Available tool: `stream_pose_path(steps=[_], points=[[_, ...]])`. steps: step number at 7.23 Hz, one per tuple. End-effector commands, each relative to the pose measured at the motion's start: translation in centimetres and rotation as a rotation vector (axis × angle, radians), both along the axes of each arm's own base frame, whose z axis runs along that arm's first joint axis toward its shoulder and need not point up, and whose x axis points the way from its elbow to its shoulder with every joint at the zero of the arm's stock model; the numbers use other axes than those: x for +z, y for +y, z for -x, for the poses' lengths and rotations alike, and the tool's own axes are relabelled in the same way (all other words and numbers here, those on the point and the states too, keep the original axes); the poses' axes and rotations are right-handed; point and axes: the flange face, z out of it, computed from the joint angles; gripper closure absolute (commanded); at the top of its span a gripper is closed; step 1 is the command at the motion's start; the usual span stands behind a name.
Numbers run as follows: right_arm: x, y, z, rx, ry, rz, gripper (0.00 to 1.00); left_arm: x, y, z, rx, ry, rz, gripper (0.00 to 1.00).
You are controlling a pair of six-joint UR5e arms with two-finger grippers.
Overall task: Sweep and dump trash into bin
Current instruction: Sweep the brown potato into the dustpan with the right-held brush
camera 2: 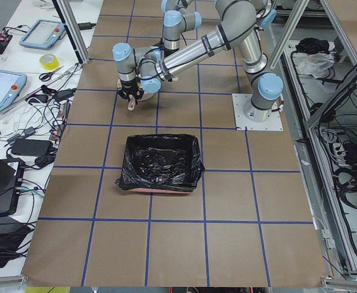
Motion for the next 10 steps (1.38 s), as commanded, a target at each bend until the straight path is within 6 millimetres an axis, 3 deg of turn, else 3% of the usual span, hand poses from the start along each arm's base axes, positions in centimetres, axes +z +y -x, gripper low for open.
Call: stream_pose_path(steps=[1, 2, 5, 6, 8, 10], points=[[1.3, 0.2, -0.4, -0.002, -0.017, 0.013, 1.0, 0.1, 0.1, 0.0, 0.0, 0.0, 0.001, 1.0], [3.1, -0.3, 0.3, -0.015, -0.031, 0.031, 1.0, 0.1, 0.1, 0.0, 0.0, 0.002, 0.001, 1.0], [6.0, 0.5, 1.3, -0.041, -0.022, 0.022, 1.0, 0.0, 0.1, 0.0, 0.003, 0.006, 0.0, 1.0], [6.5, -0.2, 2.5, -0.053, 0.0, 0.019, 1.0, 0.0, 0.1, 0.0, 0.003, 0.008, 0.0, 1.0], [6.8, -3.0, 6.6, -0.073, 0.055, -0.013, 1.0, -0.3, 0.1, 0.0, 0.003, 0.01, -0.004, 1.0], [6.7, -3.9, 8.1, -0.068, 0.073, -0.026, 1.0, -0.3, 0.1, 0.0, 0.003, 0.01, -0.004, 1.0]])
